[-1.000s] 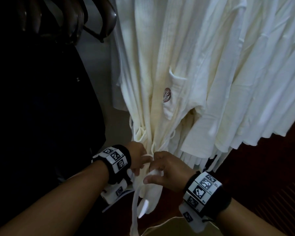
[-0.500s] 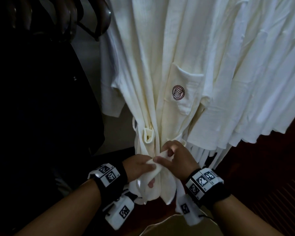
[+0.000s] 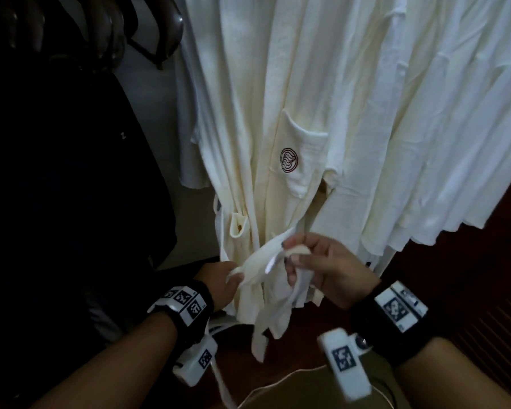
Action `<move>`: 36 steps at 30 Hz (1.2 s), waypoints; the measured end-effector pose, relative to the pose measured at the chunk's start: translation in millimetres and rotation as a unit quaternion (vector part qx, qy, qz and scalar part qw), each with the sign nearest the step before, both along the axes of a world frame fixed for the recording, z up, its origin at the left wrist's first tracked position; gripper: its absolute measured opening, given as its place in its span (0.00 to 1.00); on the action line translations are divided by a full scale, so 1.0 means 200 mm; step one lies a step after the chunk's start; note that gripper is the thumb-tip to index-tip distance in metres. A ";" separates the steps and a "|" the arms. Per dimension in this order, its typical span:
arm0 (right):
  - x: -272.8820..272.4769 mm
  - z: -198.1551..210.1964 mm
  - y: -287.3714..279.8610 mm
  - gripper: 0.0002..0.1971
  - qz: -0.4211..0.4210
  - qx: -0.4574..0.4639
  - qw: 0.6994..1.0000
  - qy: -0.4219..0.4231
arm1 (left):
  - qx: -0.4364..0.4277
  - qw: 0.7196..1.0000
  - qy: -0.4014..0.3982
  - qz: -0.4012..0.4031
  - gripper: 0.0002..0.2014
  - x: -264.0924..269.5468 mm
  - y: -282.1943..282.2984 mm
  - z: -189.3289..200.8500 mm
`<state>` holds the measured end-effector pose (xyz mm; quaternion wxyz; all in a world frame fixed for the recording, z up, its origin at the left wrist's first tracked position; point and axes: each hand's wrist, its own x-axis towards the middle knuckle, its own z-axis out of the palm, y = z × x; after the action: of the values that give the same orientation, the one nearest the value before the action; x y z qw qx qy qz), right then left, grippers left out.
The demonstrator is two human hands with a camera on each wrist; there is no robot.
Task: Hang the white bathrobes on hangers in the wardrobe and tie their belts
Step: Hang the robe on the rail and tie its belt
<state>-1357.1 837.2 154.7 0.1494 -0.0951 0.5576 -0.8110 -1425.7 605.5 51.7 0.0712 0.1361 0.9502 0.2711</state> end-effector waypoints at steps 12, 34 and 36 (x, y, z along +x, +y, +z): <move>-0.42 0.36 -0.29 0.17 -0.190 0.189 0.906 0.327 | 0.069 0.998 -0.011 0.003 0.10 0.17 -0.13 0.03; -0.25 -0.31 0.01 0.12 0.022 0.691 0.719 0.068 | 0.319 0.934 -0.150 0.055 0.11 0.30 -0.08 0.33; -0.19 -0.38 -0.01 0.20 0.057 0.604 0.794 0.039 | 0.379 0.906 -0.184 0.047 0.08 0.30 -0.03 0.42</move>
<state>-1394.9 835.7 78.0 0.2007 -0.0492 0.9330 -0.2948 -1365.1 599.7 136.3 0.1752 0.0561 0.7510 0.6342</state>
